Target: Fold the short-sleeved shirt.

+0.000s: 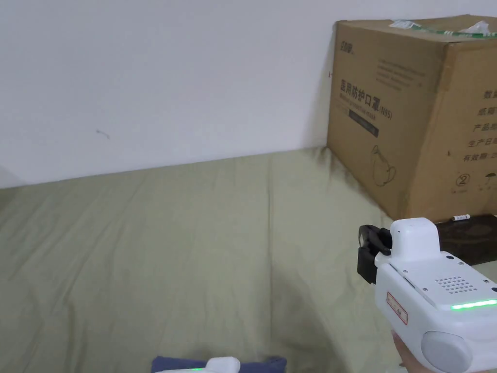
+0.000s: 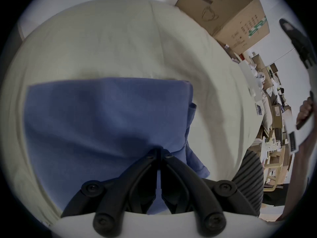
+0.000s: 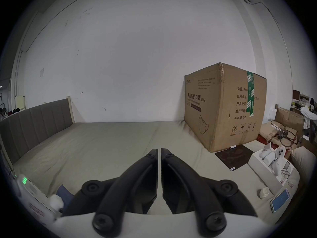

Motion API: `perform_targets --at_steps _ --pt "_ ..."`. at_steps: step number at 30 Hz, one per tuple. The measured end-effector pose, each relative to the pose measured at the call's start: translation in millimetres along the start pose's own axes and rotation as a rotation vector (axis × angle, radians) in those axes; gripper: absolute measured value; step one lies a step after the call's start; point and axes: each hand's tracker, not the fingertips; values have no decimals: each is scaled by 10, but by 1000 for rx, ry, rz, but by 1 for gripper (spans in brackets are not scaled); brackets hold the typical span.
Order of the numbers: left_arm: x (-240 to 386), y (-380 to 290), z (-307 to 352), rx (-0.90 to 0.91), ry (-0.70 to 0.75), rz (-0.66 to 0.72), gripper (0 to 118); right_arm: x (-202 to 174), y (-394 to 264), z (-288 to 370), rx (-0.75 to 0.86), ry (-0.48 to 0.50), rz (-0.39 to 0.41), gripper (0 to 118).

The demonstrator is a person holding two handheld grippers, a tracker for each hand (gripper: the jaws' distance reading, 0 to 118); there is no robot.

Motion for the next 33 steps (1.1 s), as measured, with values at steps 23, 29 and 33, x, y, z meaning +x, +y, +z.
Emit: perform_targets --at_steps 23,29,33 --pt "-437 70 2427 1172 302 -69 3 -521 649 296 64 70 -52 3" --pt "-617 -120 2313 1272 636 -100 3 -583 646 428 145 56 -27 3" --pt "-648 -260 2139 1234 634 -92 3 -604 493 468 158 3 -31 3"
